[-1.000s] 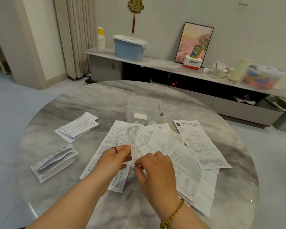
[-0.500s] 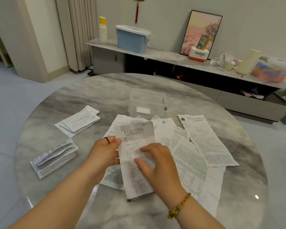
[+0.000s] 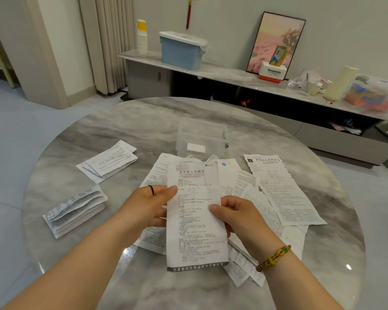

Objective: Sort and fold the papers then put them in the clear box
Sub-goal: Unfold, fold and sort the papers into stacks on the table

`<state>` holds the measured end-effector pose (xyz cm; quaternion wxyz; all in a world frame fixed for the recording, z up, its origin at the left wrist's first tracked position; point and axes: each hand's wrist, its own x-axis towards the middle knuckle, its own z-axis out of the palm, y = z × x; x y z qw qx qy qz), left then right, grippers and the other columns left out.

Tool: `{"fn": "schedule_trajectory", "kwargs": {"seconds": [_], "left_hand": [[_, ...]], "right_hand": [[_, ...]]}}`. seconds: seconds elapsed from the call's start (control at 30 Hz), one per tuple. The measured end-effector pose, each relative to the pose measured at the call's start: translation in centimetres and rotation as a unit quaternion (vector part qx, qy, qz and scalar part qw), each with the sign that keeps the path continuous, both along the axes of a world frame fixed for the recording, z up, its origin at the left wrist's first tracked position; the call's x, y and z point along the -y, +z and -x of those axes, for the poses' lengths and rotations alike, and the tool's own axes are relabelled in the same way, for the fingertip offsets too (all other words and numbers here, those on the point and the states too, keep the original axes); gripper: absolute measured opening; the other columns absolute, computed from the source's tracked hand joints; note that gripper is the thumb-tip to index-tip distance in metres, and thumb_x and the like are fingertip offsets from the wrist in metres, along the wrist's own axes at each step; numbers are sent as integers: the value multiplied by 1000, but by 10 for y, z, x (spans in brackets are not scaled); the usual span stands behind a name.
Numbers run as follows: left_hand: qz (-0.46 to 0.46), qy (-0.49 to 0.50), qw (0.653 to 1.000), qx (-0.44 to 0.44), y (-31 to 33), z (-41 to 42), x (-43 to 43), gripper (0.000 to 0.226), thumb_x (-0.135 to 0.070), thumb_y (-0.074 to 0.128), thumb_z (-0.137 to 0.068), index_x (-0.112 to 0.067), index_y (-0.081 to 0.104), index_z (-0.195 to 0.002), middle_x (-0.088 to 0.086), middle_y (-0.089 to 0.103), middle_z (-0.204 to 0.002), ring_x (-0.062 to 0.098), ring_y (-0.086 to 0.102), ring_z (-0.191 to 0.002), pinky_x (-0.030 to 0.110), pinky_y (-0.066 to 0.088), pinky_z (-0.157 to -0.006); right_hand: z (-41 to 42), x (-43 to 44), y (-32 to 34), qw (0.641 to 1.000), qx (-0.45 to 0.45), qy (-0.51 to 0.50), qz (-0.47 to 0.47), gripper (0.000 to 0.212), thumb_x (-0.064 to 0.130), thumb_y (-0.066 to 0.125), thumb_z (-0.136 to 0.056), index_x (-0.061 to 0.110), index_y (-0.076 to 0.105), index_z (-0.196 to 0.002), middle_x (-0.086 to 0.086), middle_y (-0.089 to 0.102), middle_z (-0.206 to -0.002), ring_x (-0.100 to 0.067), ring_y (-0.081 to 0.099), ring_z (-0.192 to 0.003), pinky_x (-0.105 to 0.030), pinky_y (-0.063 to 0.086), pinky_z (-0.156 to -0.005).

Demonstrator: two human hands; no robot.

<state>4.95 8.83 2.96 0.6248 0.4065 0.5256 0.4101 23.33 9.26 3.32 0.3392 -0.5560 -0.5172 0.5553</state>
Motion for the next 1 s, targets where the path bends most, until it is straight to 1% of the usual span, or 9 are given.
{"fn": "schedule_trajectory", "kwargs": {"seconds": [0.13, 0.27, 0.37, 0.47, 0.63, 0.73, 0.87, 0.93, 1.0], "left_hand": [[-1, -31, 999, -43, 1, -1, 3, 19, -5, 58, -86, -15, 69, -74, -2, 73, -65, 8, 68, -55, 19, 54, -49], [-11, -18, 999, -46, 1, -1, 1, 22, -1, 58, -85, -13, 67, -70, -3, 71, -59, 6, 65, -48, 17, 50, -43], [-9, -10, 1000, -22, 0, 1, -1, 19, 0, 56, -86, -12, 67, -75, -2, 71, -60, 7, 65, -49, 17, 49, -43], [4, -13, 1000, 16, 0, 3, -1, 18, -1, 54, -87, -13, 66, -79, -1, 72, -63, 9, 66, -50, 18, 51, -45], [24, -15, 996, 83, 3, 4, -1, 23, 1, 48, -89, -11, 65, -78, 1, 71, -62, 9, 65, -48, 17, 51, -42], [26, -15, 994, 103, 3, 4, -2, 24, 3, 46, -89, -10, 65, -80, 2, 72, -63, 10, 66, -50, 18, 51, -42], [18, -8, 994, 106, 2, 4, -2, 25, 6, 46, -88, -7, 65, -79, 1, 71, -60, 8, 65, -50, 18, 52, -45], [22, 2, 995, 101, 2, 3, -2, 28, 8, 44, -89, -6, 64, -75, 1, 69, -57, 8, 64, -46, 17, 50, -41], [24, 4, 995, 98, 3, 3, -2, 29, 9, 41, -89, -4, 64, -76, 3, 70, -59, 10, 65, -48, 18, 50, -42]], "right_hand": [[-2, -2, -1, 999, -14, -32, 1, 25, 4, 56, -87, 11, 55, -63, 8, 60, -46, -2, 52, -37, -15, 37, -36], [-4, -2, 0, 999, -24, -20, 10, 21, 4, 55, -87, 9, 56, -67, 4, 59, -46, -5, 49, -35, -16, 36, -34], [-5, -3, 0, 999, -48, -10, 22, 19, 3, 53, -88, 8, 59, -71, 1, 62, -53, -9, 51, -40, -19, 39, -38], [-7, -5, -2, 995, -86, -9, 40, 18, 2, 51, -88, 9, 62, -76, -3, 67, -65, -12, 59, -53, -26, 47, -53], [-9, -6, -1, 988, -144, -5, 56, 22, -3, 47, -88, 9, 61, -75, 0, 70, -62, -10, 65, -53, -22, 52, -51], [-9, -7, -2, 986, -159, -6, 54, 29, -3, 47, -87, 13, 67, -74, -5, 68, -65, -14, 64, -56, -24, 54, -53], [-8, -8, -3, 986, -158, -24, 46, 43, -6, 49, -85, 16, 71, -55, -4, 65, -58, -14, 59, -51, -19, 48, -46], [-8, -8, -3, 987, -152, -36, 39, 45, -6, 50, -85, 17, 72, -53, -5, 62, -60, -18, 52, -57, -22, 41, -53], [-8, -8, -4, 988, -147, -41, 34, 41, -5, 52, -85, 17, 71, -56, -2, 65, -60, -19, 52, -60, -22, 42, -55]]}}
